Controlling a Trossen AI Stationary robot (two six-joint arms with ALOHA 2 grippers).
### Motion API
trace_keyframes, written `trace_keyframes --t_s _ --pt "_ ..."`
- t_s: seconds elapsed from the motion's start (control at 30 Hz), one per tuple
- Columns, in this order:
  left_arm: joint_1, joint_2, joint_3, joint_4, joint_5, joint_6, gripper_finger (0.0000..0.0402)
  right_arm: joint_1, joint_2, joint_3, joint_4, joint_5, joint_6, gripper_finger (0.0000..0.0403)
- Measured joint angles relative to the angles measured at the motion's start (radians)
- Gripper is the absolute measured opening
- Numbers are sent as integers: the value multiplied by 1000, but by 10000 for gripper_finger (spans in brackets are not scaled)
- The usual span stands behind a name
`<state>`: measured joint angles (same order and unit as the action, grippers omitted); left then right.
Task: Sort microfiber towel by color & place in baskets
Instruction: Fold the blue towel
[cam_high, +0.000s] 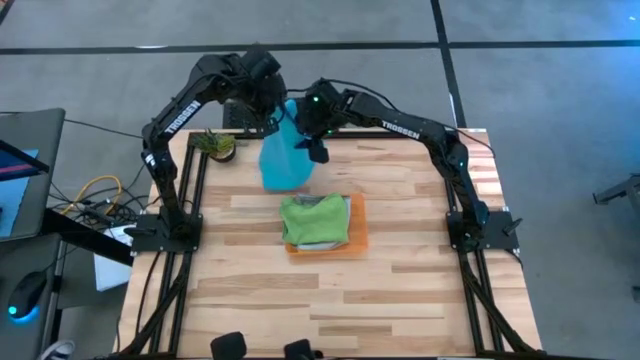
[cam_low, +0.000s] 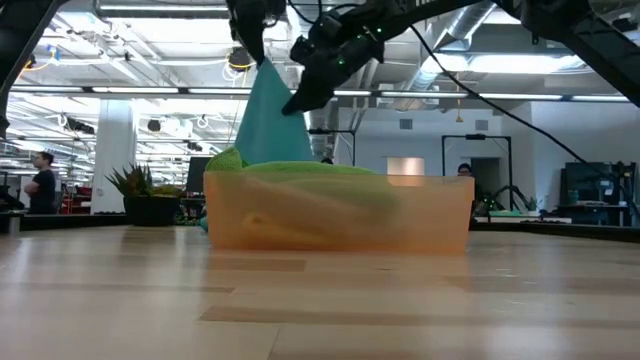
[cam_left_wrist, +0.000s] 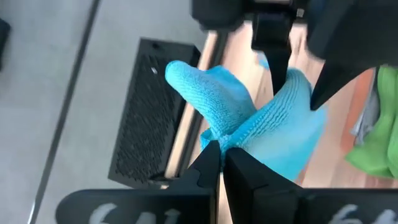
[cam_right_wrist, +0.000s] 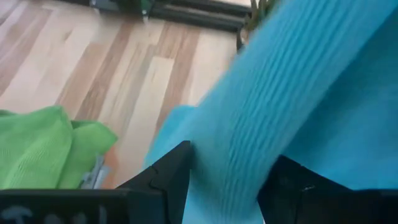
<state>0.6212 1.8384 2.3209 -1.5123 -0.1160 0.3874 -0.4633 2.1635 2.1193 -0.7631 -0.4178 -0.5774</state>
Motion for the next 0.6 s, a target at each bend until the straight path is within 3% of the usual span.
trace_keyframes --t_s 0.3,0.6 --pt "4 -24 30 1 -11 -9 0 -3 0 0 -17 0 1 182" --pt "4 -25 30 9 -101 -49 0 2 0 -71 -45 -3 1 182"
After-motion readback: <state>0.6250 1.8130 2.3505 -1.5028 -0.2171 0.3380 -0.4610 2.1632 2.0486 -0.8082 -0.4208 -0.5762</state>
